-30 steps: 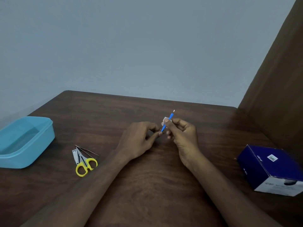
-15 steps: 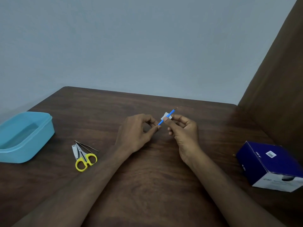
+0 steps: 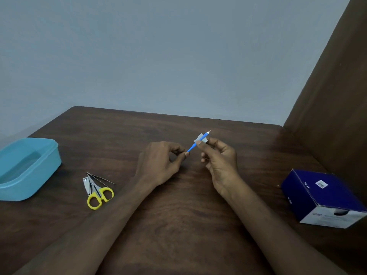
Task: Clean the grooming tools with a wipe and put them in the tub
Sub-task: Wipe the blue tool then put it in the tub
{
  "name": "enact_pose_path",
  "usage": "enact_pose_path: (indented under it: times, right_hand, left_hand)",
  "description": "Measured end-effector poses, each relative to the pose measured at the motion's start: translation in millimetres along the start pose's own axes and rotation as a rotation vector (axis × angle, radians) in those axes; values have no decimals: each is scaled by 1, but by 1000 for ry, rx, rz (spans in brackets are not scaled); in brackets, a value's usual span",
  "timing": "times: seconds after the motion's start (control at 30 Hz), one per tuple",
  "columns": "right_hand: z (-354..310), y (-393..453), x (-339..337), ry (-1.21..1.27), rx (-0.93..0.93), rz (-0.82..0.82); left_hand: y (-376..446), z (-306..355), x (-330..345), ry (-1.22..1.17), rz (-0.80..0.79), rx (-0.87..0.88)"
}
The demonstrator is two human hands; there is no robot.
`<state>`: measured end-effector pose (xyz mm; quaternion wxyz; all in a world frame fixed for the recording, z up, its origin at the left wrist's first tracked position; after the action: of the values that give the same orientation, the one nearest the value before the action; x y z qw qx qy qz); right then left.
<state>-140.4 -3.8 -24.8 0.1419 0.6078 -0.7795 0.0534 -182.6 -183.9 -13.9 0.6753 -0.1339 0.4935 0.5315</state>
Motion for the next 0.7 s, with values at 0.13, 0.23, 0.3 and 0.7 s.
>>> enact_pose_path:
  times: [0.13,0.23,0.3,0.7]
  right_hand:
    - [-10,4,-10,28,-81,67]
    - [-5,2,-7,-5,-44,-1]
    - [-3,1,-4,-35,-23,-7]
    - [-5,1,-7,-55,-52,36]
  left_hand:
    - [0,1,0,10,-21,-11]
    - [0,2,-2,19,-23,-13]
    - [0,3,-2,23,-18,-16]
    - [-1,3,-4,22,-19,-23]
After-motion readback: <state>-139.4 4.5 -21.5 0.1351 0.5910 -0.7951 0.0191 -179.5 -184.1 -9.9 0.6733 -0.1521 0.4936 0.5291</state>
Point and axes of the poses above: each hand's wrist, its own y-axis towards the middle knuckle, its own x-axis out of the palm, z = x × y, the point moved 4 cm from there along y, towards the middle knuckle, and after that the axes turned 12 degrees about -z, right-handed, at the moved point
